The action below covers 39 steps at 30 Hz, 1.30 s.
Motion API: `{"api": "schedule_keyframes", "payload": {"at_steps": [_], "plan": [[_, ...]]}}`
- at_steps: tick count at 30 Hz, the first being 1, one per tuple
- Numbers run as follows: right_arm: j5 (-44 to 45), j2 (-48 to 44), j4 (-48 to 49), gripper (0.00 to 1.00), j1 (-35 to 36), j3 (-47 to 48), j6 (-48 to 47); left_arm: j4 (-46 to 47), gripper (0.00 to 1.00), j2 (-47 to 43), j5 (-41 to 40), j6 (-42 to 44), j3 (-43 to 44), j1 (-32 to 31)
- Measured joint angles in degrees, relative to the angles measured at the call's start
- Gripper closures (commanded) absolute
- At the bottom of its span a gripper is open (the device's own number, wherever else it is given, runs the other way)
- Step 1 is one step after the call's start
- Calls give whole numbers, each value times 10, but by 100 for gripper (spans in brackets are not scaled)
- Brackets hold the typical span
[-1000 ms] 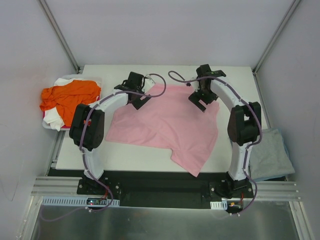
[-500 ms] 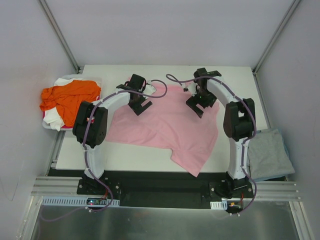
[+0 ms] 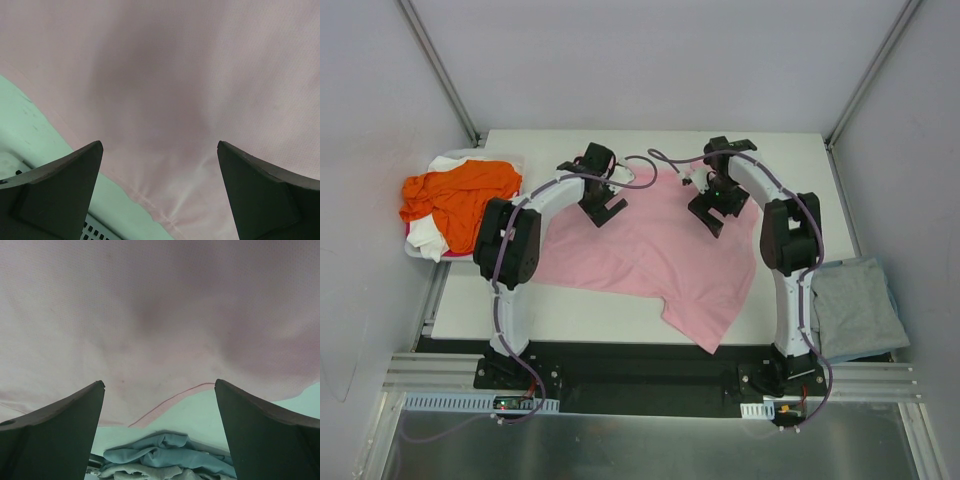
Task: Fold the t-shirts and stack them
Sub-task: Flatten the tshirt out
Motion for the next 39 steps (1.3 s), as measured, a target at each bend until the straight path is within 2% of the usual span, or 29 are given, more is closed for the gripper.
{"api": "schedule_keyframes", "payload": {"at_steps": [7, 20, 39], "plan": [[15, 13, -2, 3, 0, 4, -7, -5, 1, 35, 9, -13, 41, 0], [22, 15, -15, 3, 0, -21, -30, -41, 1, 44, 47, -30, 42, 0], [79, 15, -16, 4, 2, -37, -40, -80, 1, 55, 63, -45, 44, 0]]}}
